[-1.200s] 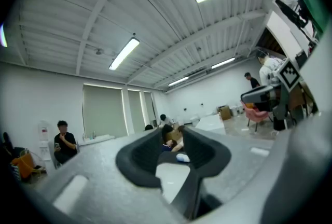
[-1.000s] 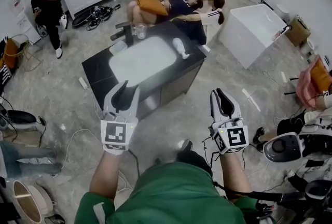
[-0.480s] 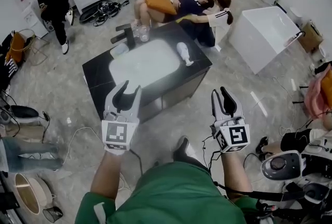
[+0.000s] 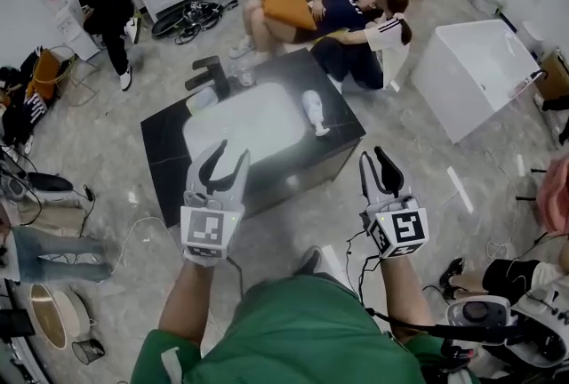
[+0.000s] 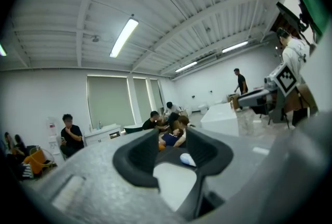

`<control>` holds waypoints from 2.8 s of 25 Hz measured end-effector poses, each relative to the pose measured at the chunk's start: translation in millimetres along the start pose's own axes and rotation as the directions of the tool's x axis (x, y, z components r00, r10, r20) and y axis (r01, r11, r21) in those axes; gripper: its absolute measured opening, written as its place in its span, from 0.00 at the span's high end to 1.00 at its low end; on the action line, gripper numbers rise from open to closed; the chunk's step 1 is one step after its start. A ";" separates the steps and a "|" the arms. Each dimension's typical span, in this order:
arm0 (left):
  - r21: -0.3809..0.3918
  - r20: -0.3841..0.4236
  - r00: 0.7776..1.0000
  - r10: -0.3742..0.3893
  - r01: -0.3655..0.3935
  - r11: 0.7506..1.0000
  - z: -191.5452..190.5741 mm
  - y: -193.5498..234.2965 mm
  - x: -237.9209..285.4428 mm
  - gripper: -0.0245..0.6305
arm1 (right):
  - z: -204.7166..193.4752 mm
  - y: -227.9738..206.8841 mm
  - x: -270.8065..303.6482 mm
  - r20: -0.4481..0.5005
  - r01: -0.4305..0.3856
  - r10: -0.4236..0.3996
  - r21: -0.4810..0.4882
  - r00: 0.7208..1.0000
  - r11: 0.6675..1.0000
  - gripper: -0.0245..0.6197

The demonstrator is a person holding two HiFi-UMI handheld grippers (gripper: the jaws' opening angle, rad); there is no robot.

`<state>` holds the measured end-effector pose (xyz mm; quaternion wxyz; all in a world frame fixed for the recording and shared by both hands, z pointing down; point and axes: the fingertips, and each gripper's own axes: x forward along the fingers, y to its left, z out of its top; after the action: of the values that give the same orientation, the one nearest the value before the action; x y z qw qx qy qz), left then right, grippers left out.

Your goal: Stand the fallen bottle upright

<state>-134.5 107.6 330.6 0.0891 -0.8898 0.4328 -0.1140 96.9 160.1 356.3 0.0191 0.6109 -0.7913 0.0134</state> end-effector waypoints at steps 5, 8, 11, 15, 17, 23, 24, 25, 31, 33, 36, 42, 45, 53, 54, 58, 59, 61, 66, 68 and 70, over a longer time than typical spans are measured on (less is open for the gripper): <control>-0.001 -0.036 0.999 0.032 -0.032 0.999 0.1 -11.8 29.8 0.71 | -9.8 -30.0 22.6 -0.015 -0.064 0.064 0.012 0.998 0.998 0.82; -0.003 -0.068 0.997 0.048 -0.048 0.999 -8.5 -18.3 39.4 0.71 | -22.0 -43.4 33.2 -0.037 -0.092 0.093 0.022 0.995 0.995 0.82; -0.009 -0.098 0.994 0.055 -0.056 0.998 -16.6 -20.1 47.3 0.71 | -32.5 -53.7 43.1 -0.060 -0.111 0.112 0.032 0.992 0.993 0.82; -0.022 -0.136 0.989 0.052 -0.055 0.998 -32.4 -16.3 59.7 0.71 | -48.7 -59.5 61.1 -0.095 -0.137 0.140 0.043 0.985 0.990 0.82; -0.030 -0.153 0.987 0.048 -0.053 0.998 -42.6 -13.8 66.4 0.71 | -58.3 -60.2 70.3 -0.116 -0.153 0.157 0.046 0.981 0.987 0.82; -0.047 -0.162 0.986 0.028 -0.036 0.998 -65.1 1.1 96.7 0.71 | -78.5 -59.5 102.8 -0.186 -0.209 0.207 0.009 0.961 0.978 0.82; -0.050 -0.162 0.987 0.021 -0.029 0.998 -68.6 4.1 103.9 0.71 | -80.2 -59.9 109.5 -0.197 -0.219 0.215 -0.002 0.957 0.976 0.82; -0.054 -0.162 0.987 0.011 -0.020 0.998 -72.4 7.0 112.0 0.71 | -82.1 -61.1 116.8 -0.207 -0.228 0.221 -0.011 0.953 0.974 0.82; -0.033 -0.177 0.982 -0.062 0.057 0.998 -101.2 27.3 163.7 0.71 | -102.2 -71.1 167.0 -0.309 -0.275 0.240 -0.073 0.920 0.959 0.82; -0.016 -0.189 0.979 -0.082 0.081 0.997 -111.5 38.0 179.1 0.71 | -112.6 -69.8 184.6 -0.364 -0.304 0.247 -0.107 0.898 0.947 0.82; -0.036 -0.197 0.974 -0.116 0.111 0.993 -128.8 55.0 201.3 0.70 | -135.0 -65.1 212.7 -0.433 -0.351 0.271 -0.115 0.860 0.929 0.80; -0.082 -0.212 0.962 -0.169 0.155 0.984 -158.2 77.9 230.8 0.70 | -182.0 -56.5 251.3 -0.521 -0.398 0.332 -0.018 0.787 0.917 0.77; -0.099 -0.216 0.960 -0.178 0.160 0.982 -167.6 84.1 239.2 0.70 | -205.5 -49.9 257.0 -0.573 -0.437 0.354 -0.008 0.739 0.899 0.77; -0.167 -0.263 0.954 -0.144 0.102 0.981 -188.1 86.4 256.1 0.70 | -261.8 -48.9 265.1 -0.669 -0.559 0.427 0.021 0.608 0.829 0.77; -0.172 -0.276 0.951 -0.136 0.090 0.981 -191.1 86.0 257.3 0.70 | -270.2 -49.3 265.6 -0.683 -0.580 0.435 0.020 0.587 0.815 0.77; -0.182 -0.313 0.943 -0.113 0.057 0.982 -199.2 78.2 261.8 0.70 | -300.6 -52.7 264.1 -0.731 -0.648 0.451 0.016 0.512 0.761 0.77; -0.185 -0.317 0.942 -0.109 0.052 0.981 -200.3 75.4 262.3 0.70 | -306.0 -53.6 263.5 -0.738 -0.659 0.454 0.017 0.499 0.752 0.77; -0.190 -0.325 0.940 -0.101 0.040 0.981 -202.0 70.9 263.1 0.70 | -315.2 -54.8 263.8 -0.748 -0.677 0.458 0.015 0.480 0.735 0.77; -0.208 -0.343 0.937 -0.073 0.000 0.978 -205.4 65.8 260.5 0.70 | -333.2 -51.6 263.2 -0.762 -0.720 0.485 0.035 0.429 0.693 0.77; -0.212 -0.349 0.935 -0.061 -0.015 0.977 -206.5 65.1 257.3 0.70 | -338.7 -50.5 262.3 -0.774 -0.737 0.486 0.037 0.407 0.675 0.77; -0.214 -0.355 0.933 -0.052 -0.027 0.976 -208.0 64.7 253.7 0.70 | -342.6 -50.2 262.3 -0.785 -0.750 0.480 0.031 0.391 0.661 0.77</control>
<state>-89.2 -144.8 545.2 -0.0891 -0.8612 0.4459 -0.2272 83.9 -90.7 710.7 0.4322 0.1925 -0.8710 0.1326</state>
